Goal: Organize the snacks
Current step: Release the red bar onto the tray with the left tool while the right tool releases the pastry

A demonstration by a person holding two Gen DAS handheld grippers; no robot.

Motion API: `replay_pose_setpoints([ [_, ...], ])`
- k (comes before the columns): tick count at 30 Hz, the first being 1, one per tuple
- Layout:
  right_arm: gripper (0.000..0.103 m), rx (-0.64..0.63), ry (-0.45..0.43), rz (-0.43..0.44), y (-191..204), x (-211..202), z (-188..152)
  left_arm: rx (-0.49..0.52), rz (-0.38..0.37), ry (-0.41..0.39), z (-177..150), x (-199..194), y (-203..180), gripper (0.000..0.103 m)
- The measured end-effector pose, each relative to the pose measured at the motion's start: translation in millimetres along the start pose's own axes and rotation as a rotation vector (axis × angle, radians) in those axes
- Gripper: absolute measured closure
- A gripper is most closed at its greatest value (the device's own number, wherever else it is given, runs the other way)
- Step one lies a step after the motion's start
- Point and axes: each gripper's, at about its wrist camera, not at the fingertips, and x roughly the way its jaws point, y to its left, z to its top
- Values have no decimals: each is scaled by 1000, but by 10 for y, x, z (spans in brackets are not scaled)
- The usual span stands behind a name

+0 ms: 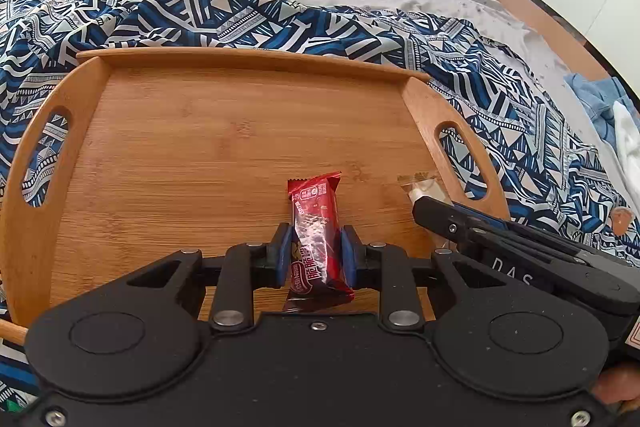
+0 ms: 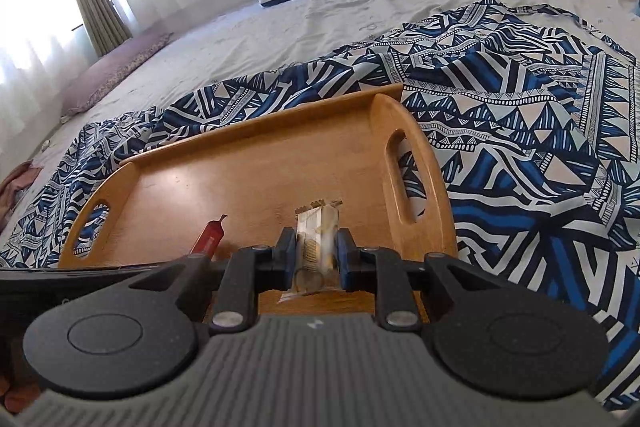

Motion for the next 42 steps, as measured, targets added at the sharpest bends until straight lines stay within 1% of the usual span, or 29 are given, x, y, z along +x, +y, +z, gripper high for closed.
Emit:
replay_pose_setpoints([
  [9, 78, -36, 10, -7, 17, 60, -57, 24, 7, -16, -29, 43, -36, 79],
  [20, 78, -30, 7, -1, 12, 77, -53, 42, 4, -29, -34, 54, -45, 78],
  [29, 77, -27, 10, 0, 8, 79, -48, 76, 7, -40, -55, 35, -100, 78],
  [31, 72, -20, 9, 3, 1, 73, -45, 82, 10, -45, -58, 19, -101, 75],
  [32, 70, -16, 9, 6, -4, 69, -44, 84, 10, -49, -61, 2, -101, 72],
  [36, 69, -3, 6, 16, -26, 31, -28, 84, 8, -71, -48, -86, -74, 59],
  [40, 66, -6, -9, 20, -13, -51, -8, 79, 11, -88, -32, -195, -37, 49],
  [42, 65, -13, -19, 20, 0, -101, 4, 79, 20, -101, -33, -258, -19, 41],
])
